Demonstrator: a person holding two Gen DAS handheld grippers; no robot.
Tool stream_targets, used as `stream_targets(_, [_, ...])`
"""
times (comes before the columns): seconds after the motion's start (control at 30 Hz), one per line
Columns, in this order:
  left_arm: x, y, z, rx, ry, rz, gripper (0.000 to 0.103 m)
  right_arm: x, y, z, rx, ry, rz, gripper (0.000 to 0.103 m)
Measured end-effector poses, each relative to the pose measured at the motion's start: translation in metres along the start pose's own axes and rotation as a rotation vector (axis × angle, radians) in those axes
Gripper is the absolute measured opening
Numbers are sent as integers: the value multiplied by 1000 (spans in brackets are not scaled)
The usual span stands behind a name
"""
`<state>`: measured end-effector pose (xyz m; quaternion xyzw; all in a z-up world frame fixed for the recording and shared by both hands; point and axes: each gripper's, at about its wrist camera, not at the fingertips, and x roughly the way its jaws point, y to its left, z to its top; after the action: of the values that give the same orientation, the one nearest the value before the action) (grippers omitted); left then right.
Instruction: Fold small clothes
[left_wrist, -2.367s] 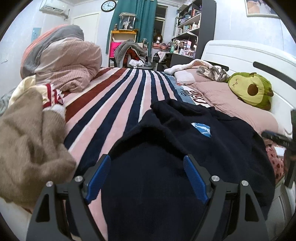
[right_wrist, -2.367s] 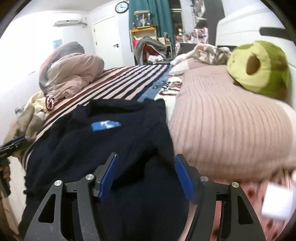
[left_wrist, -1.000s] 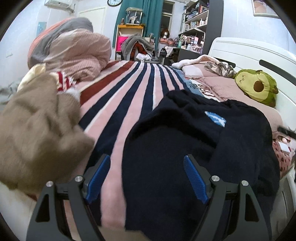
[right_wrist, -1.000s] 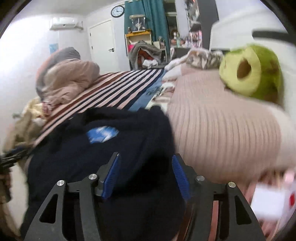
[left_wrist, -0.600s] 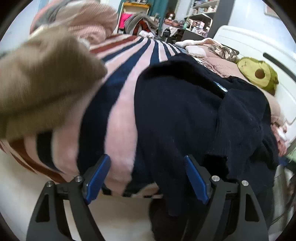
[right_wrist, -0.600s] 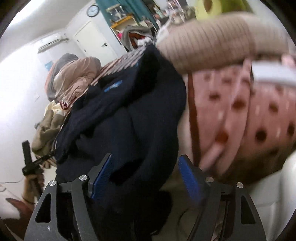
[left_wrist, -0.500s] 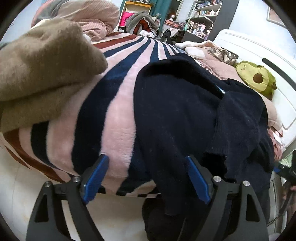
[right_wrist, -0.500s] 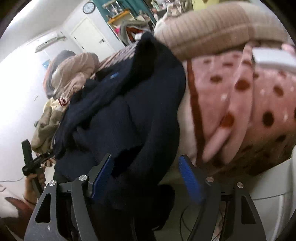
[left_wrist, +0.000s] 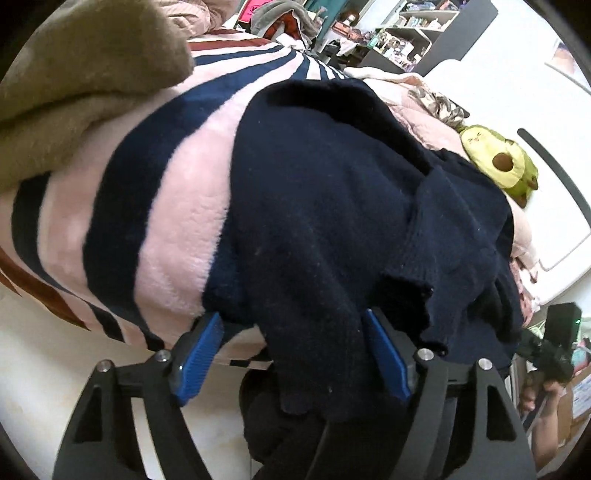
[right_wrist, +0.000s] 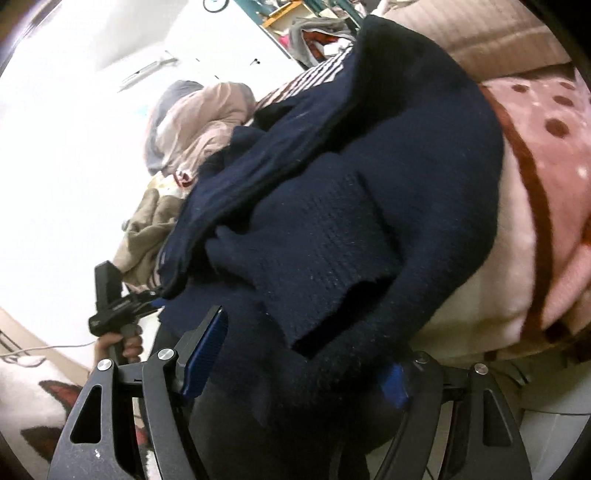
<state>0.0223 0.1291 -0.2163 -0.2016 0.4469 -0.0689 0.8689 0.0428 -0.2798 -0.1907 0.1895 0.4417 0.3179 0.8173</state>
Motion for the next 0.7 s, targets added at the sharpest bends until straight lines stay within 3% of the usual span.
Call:
stream_targets(0.13, [-2, 0, 1, 3, 2, -6, 58, -2, 4, 0, -12, -6, 16, 69])
stream_targets(0.27, [-6, -12, 3, 47, -11, -58, 32, -2, 12, 2, -24, -20, 56, 68])
stream_targets(0.37, [-4, -26, 9, 74, -20, -111, 32, -3, 19, 4, -45, -34, 88, 64])
stream_targets(0.5, [2, -36, 15, 100, -22, -93, 35, 2, 24, 6, -70, -33, 104, 64])
stream_targets(0.57, [4, -37, 16, 95, -17, -106, 42, 9, 24, 5, -74, -15, 91, 57])
stream_targets(0.7, [5, -44, 17, 116, -17, -79, 45, 20, 27, 5, -88, -6, 80, 40])
